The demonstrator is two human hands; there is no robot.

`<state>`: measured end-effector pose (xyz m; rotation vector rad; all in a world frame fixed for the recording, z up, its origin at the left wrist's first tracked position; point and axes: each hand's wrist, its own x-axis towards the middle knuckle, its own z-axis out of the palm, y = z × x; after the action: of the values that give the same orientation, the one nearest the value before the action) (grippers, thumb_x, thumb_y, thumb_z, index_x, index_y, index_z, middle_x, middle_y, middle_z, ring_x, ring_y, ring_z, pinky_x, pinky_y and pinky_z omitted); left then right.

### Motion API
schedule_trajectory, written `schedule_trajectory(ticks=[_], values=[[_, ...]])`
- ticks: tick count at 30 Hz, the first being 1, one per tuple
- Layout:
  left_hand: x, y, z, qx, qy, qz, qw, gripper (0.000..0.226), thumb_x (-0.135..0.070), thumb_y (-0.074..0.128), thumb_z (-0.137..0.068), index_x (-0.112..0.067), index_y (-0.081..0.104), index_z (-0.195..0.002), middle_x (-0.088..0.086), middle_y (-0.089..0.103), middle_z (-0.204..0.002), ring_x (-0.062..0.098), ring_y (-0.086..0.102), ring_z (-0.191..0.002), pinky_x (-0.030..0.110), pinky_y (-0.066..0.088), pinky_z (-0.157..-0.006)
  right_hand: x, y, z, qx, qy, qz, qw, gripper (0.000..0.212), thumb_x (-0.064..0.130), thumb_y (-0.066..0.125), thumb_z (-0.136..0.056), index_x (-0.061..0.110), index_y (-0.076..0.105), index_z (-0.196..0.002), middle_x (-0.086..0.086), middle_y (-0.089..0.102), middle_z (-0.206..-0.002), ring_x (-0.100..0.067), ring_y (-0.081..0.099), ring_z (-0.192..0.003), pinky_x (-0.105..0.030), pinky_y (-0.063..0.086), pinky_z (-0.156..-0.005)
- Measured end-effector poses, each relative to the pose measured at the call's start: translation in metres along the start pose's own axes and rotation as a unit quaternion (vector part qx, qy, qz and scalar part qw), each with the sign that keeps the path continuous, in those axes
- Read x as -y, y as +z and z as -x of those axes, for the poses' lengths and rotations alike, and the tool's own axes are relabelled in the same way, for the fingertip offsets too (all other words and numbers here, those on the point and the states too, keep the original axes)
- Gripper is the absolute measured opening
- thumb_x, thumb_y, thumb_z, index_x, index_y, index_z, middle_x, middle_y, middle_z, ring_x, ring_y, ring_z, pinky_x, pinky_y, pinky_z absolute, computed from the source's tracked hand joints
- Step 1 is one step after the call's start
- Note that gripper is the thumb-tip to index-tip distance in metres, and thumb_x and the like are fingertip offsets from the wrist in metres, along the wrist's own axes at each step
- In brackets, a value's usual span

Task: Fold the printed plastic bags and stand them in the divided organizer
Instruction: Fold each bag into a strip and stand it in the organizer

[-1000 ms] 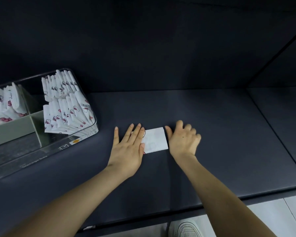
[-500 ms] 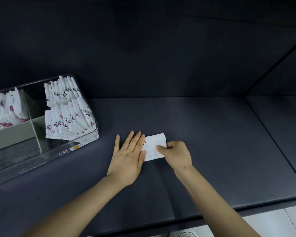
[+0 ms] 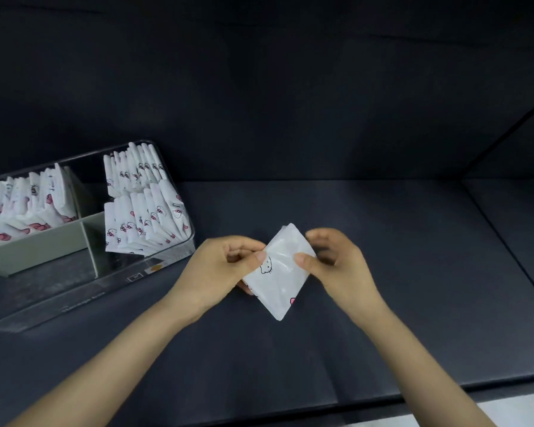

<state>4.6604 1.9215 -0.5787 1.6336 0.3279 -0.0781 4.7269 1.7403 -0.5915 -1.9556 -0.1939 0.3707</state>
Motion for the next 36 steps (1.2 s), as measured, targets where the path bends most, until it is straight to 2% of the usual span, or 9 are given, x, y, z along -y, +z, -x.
schedule_trajectory(ticks=[3,7,13,16,19,22,25,29,36], values=[[-0.005,-0.004,0.005,-0.068,0.024,0.012,0.997,0.017,-0.002,0.061,-0.09,-0.015,0.072,-0.087,0.011,0.07,-0.076,0.012,0.063,-0.06,0.021,0.05,-0.053,0.013,0.021,0.017,-0.16,-0.264,0.21,0.928,0.031,0.038,0.064,-0.08,0.017,0.068,-0.102,0.01,0.065,-0.112,-0.002,0.055,-0.1,-0.015,0.041,-0.087],[-0.011,-0.012,0.01,-0.134,0.06,0.031,0.989,0.018,-0.006,0.064,-0.088,-0.022,0.072,-0.09,-0.001,0.072,-0.075,0.005,0.064,-0.068,0.016,0.05,-0.06,0.013,0.051,0.027,-0.109,-0.367,0.235,0.893,0.049,0.053,0.064,-0.078,0.016,0.068,-0.11,0.002,0.065,-0.122,-0.014,0.058,-0.116,-0.028,0.042,-0.1],[-0.033,-0.03,0.015,-0.157,0.065,0.116,0.979,0.013,-0.006,0.064,-0.087,-0.016,0.068,-0.095,0.006,0.066,-0.065,0.01,0.062,-0.057,0.018,0.049,-0.054,0.028,0.066,0.015,-0.114,-0.43,0.157,0.882,0.03,0.01,0.059,-0.087,0.01,0.065,-0.116,-0.001,0.065,-0.121,-0.013,0.061,-0.113,-0.027,0.05,-0.095],[-0.04,-0.052,0.02,-0.158,0.081,0.1,0.979,0.01,-0.011,0.062,-0.089,-0.016,0.068,-0.096,0.004,0.07,-0.07,0.014,0.065,-0.063,0.023,0.055,-0.059,0.053,0.071,0.016,-0.07,-0.367,0.087,0.923,0.031,0.013,0.055,-0.09,0.02,0.065,-0.118,0.016,0.067,-0.113,0.005,0.063,-0.098,-0.009,0.048,-0.08],[-0.032,-0.09,0.022,-0.231,0.142,-0.053,0.961,0.011,-0.019,0.062,-0.092,-0.025,0.069,-0.086,-0.007,0.071,-0.08,0.007,0.064,-0.075,0.019,0.051,-0.068,0.08,0.079,0.018,-0.029,-0.229,-0.026,0.973,0.024,0.016,0.058,-0.094,0.03,0.067,-0.111,0.025,0.069,-0.102,0.006,0.065,-0.09,-0.007,0.047,-0.071],[-0.019,-0.146,0.019,-0.333,0.242,-0.356,0.839,0.023,-0.029,0.051,-0.093,-0.019,0.072,-0.091,-0.009,0.069,-0.095,0.012,0.06,-0.088,0.022,0.043,-0.079,0.104,0.088,0.01,0.0,-0.178,-0.085,0.98,0.023,0.009,0.056,-0.094,0.021,0.07,-0.108,0.016,0.072,-0.097,0.001,0.066,-0.093,-0.011,0.049,-0.074],[0.003,-0.202,0.008,-0.295,0.23,-0.535,0.758,0.039,-0.034,0.041,-0.093,-0.014,0.074,-0.101,0.004,0.067,-0.119,0.032,0.061,-0.108,0.05,0.04,-0.098,0.127,0.104,0.0,0.014,-0.159,-0.105,0.982,0.023,0.009,0.054,-0.095,0.026,0.07,-0.1,0.012,0.072,-0.092,-0.006,0.068,-0.089,-0.029,0.056,-0.077],[0.032,-0.243,0.003,-0.203,0.139,-0.596,0.764,0.068,-0.055,0.011,-0.099,-0.023,0.068,-0.118,-0.001,0.058,-0.134,0.035,0.047,-0.13,0.067,0.008,-0.108,0.15,0.136,-0.016,0.032,-0.143,-0.094,0.985,0.023,0.01,0.054,-0.094,0.027,0.069,-0.089,0.007,0.071,-0.086,-0.015,0.068,-0.085,-0.046,0.057,-0.078],[0.045,-0.273,0.021,-0.248,0.126,-0.585,0.762,0.052,-0.052,0.026,-0.096,-0.029,0.071,-0.108,-0.007,0.064,-0.125,0.033,0.055,-0.122,0.073,0.011,-0.104,0.177,0.201,-0.044,0.018,-0.141,-0.069,0.987,0.019,0.009,0.051,-0.092,0.017,0.064,-0.082,-0.005,0.066,-0.081,-0.025,0.061,-0.074,-0.041,0.054,-0.069]])
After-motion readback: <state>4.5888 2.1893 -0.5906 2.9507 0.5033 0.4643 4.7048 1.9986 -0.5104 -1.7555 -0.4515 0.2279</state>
